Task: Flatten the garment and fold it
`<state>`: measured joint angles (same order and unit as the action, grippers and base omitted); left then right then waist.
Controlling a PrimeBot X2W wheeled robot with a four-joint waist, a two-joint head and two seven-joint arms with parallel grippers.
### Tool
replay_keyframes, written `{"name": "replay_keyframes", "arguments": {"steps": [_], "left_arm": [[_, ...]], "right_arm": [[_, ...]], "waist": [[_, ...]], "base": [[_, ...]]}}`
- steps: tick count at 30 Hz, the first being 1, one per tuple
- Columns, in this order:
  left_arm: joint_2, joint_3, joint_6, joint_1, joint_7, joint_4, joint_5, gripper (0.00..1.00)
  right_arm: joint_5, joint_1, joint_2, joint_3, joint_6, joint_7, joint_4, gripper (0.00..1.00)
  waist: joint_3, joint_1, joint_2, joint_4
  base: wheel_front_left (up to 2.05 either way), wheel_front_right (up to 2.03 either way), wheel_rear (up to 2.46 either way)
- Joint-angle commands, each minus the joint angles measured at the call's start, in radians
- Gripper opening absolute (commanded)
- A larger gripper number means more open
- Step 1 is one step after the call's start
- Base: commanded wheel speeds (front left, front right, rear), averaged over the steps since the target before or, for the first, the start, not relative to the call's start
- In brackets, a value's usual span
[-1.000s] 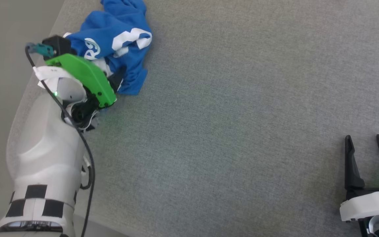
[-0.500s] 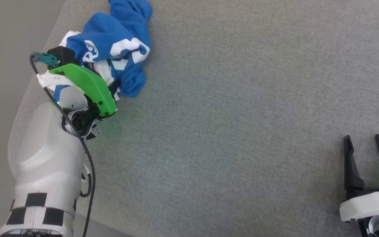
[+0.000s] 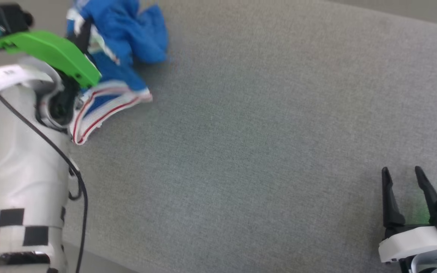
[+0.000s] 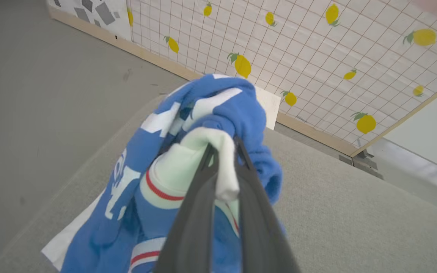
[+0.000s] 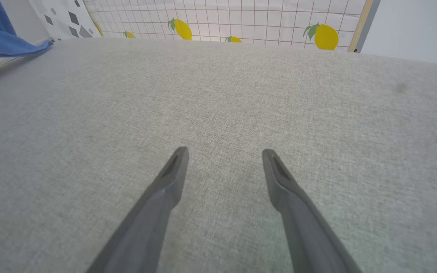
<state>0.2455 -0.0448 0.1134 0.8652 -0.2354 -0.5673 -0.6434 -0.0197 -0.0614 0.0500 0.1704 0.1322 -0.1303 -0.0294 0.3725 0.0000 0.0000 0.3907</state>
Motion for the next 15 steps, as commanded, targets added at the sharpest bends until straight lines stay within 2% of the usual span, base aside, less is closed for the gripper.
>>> {"name": "replay_keyframes", "arguments": {"steps": [1,8,15], "left_arm": [[0.011,-0.001,0.005,0.027,0.008,0.016,0.012,0.00],[0.028,-0.026,0.008,0.105,0.011,0.118,0.029,0.00],[-0.014,-0.098,0.014,0.179,-0.052,0.234,-0.013,0.00]], "right_arm": [[-0.013,0.014,0.000,-0.006,-0.002,-0.015,0.014,1.00],[-0.060,0.020,0.000,-0.035,-0.002,-0.066,0.116,1.00],[-0.100,0.029,0.000,-0.049,-0.002,-0.105,0.205,1.00]], "waist": [[-0.044,0.0000,0.0000,-0.010],[-0.146,0.0000,0.0000,-0.056],[-0.227,0.0000,0.0000,-0.117]], "base": [[0.00,0.00,0.00],[0.00,0.00,0.00],[0.00,0.00,0.00]]}}
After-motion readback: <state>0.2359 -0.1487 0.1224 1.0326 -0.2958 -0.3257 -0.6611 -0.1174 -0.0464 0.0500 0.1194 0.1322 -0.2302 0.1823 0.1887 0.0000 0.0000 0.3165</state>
